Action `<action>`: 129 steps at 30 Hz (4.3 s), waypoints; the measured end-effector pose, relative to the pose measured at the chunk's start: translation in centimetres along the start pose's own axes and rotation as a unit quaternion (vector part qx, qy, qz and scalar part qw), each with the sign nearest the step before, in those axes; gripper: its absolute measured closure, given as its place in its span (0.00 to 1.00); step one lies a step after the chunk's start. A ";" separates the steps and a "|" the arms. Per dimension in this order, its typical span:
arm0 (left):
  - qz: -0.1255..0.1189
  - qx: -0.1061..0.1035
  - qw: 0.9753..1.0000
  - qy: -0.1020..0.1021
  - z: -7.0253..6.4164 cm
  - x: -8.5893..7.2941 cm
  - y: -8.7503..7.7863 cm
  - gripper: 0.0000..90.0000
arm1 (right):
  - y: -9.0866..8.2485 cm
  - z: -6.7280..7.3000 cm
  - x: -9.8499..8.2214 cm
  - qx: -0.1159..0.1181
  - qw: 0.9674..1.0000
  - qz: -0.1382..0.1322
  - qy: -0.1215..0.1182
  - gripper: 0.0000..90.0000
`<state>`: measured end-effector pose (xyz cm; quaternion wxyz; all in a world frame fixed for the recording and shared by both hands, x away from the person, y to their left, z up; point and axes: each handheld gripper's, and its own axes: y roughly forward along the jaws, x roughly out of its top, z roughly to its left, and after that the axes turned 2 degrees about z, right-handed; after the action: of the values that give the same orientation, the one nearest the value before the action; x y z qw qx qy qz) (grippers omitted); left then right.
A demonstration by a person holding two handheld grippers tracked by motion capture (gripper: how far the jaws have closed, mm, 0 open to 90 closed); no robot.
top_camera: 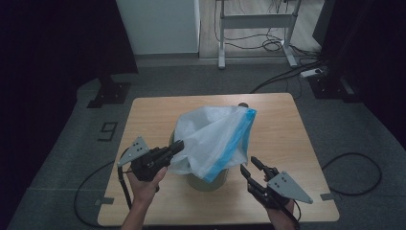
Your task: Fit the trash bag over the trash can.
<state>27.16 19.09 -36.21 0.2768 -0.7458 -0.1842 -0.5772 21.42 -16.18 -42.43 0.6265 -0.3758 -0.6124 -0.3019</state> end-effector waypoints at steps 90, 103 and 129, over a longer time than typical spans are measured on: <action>0.078 -0.007 0.996 0.040 -2.1 2.2 4.0 0.40 | 6.1 0.4 6.5 0.058 0.997 -0.027 0.037 0.99; 0.091 -0.013 0.995 0.042 -2.3 2.0 4.5 1.00 | 6.1 0.5 6.4 0.060 0.997 -0.027 0.034 0.99; 0.085 0.013 0.995 0.051 -3.5 2.2 5.4 0.62 | 6.1 0.9 6.6 0.069 0.997 -0.029 0.029 0.99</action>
<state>28.35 12.59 -34.55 0.3434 -0.7250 -0.1136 -0.5862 26.50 -11.61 -36.55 0.6596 -0.3049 -0.6238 -0.2878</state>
